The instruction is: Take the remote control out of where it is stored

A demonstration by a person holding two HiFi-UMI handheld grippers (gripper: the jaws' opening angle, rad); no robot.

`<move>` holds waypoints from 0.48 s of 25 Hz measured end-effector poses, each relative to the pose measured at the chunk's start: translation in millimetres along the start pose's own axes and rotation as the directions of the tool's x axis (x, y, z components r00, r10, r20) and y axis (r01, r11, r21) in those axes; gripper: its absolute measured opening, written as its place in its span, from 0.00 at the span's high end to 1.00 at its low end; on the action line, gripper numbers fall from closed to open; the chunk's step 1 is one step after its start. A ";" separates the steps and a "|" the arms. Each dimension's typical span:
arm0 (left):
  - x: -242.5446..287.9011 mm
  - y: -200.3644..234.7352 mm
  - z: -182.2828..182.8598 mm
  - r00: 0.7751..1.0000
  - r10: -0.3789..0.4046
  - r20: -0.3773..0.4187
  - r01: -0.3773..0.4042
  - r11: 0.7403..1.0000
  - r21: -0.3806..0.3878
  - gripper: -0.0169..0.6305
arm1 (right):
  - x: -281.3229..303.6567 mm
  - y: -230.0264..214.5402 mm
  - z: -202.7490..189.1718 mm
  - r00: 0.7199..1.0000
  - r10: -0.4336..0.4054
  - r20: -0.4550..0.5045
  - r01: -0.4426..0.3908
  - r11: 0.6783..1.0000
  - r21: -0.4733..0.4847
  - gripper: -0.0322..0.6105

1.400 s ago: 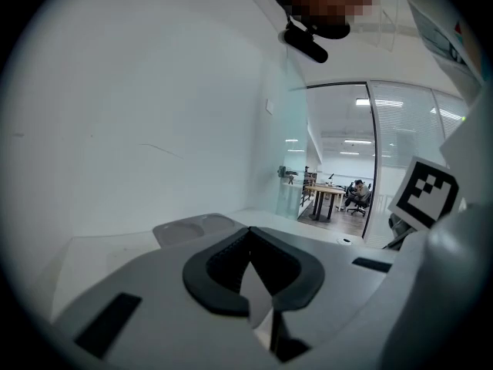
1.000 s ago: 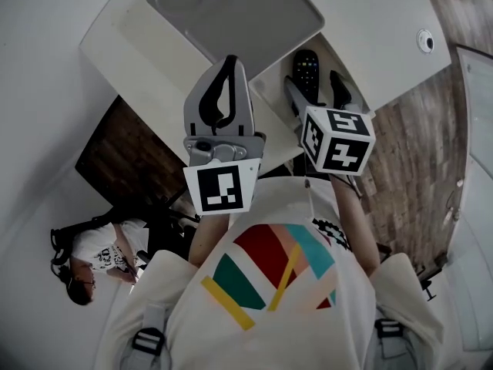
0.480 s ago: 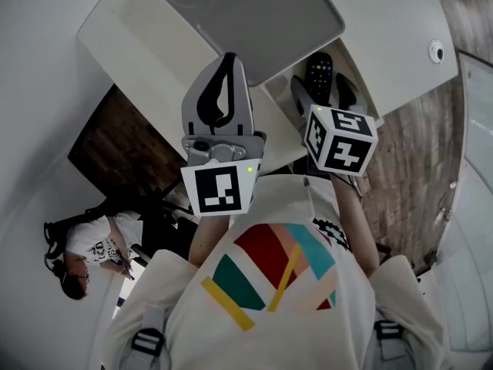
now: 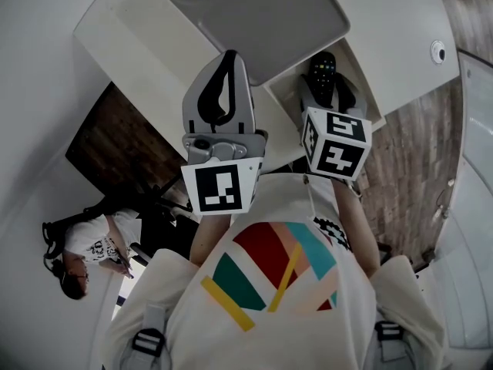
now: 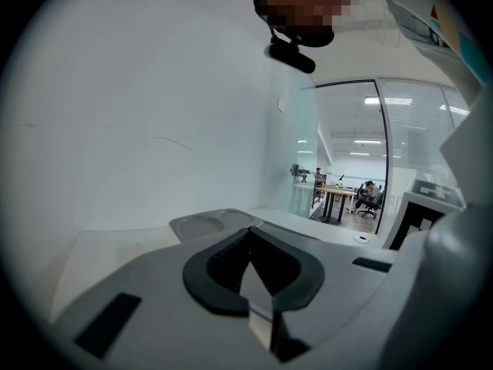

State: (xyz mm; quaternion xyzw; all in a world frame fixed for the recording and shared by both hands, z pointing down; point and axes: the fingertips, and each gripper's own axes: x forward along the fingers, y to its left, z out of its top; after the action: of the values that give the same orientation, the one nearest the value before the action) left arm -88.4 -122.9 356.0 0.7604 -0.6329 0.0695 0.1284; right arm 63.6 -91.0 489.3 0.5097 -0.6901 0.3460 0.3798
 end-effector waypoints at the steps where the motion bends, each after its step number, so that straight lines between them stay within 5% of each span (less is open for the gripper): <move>1: 0.0 -0.6 0.6 1.000 -0.001 0.001 0.001 1.000 0.003 0.96 | -0.5 -0.4 -0.2 1.000 -0.001 -0.001 0.001 1.000 -0.001 0.52; 12: -10.3 -9.1 23.6 0.998 0.013 0.062 -0.013 1.000 0.000 0.96 | -16.6 -5.0 5.9 0.999 0.037 0.038 -0.037 0.999 -0.002 0.55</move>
State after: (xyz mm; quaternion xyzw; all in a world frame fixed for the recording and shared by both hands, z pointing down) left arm -82.7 -118.3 329.7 0.7580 -0.6416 0.0470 0.1079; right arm 70.6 -89.9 472.3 0.5032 -0.7067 0.3427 0.3605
